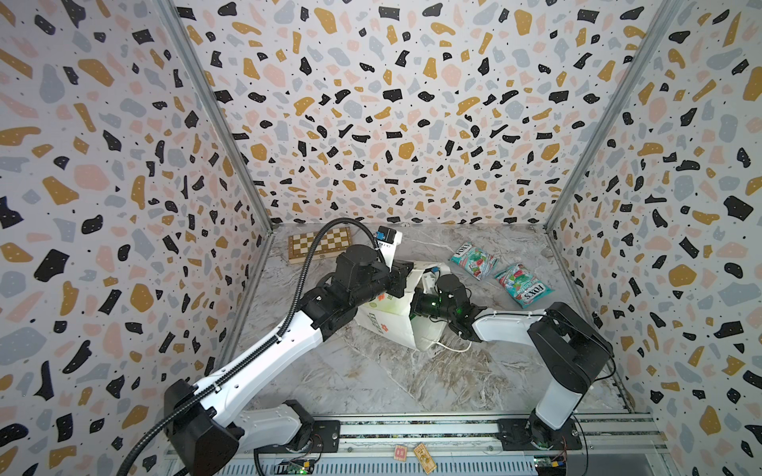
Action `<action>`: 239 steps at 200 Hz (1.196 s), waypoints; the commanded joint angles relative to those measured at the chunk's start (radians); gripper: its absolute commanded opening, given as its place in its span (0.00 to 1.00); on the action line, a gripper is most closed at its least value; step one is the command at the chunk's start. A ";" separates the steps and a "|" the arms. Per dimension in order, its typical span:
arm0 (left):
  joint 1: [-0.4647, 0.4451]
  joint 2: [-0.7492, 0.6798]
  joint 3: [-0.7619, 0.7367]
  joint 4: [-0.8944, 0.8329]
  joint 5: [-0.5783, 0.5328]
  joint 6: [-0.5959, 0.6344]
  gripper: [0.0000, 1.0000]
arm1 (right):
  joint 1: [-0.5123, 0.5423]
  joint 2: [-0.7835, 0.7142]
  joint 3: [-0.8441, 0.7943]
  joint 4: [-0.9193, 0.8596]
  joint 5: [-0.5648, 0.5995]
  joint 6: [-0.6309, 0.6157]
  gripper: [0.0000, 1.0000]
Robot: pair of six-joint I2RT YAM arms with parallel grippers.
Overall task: Take the snacks out of the paper bag
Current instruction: 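Close the right gripper on the orange FOX'S fruits packet inside the bag, then pull the orange packet out of the bag with the right gripper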
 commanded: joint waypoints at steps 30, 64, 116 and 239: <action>-0.007 -0.008 0.008 0.036 0.006 0.002 0.00 | 0.008 0.033 0.031 0.041 0.036 0.024 0.35; -0.007 -0.013 0.008 0.024 -0.004 0.008 0.00 | 0.008 0.016 0.021 0.033 0.027 -0.036 0.10; -0.007 -0.014 -0.001 0.009 -0.028 0.015 0.00 | 0.008 -0.052 -0.016 0.007 0.018 -0.141 0.00; -0.007 -0.034 -0.025 -0.004 -0.115 0.019 0.00 | 0.008 -0.243 -0.123 -0.116 0.019 -0.325 0.00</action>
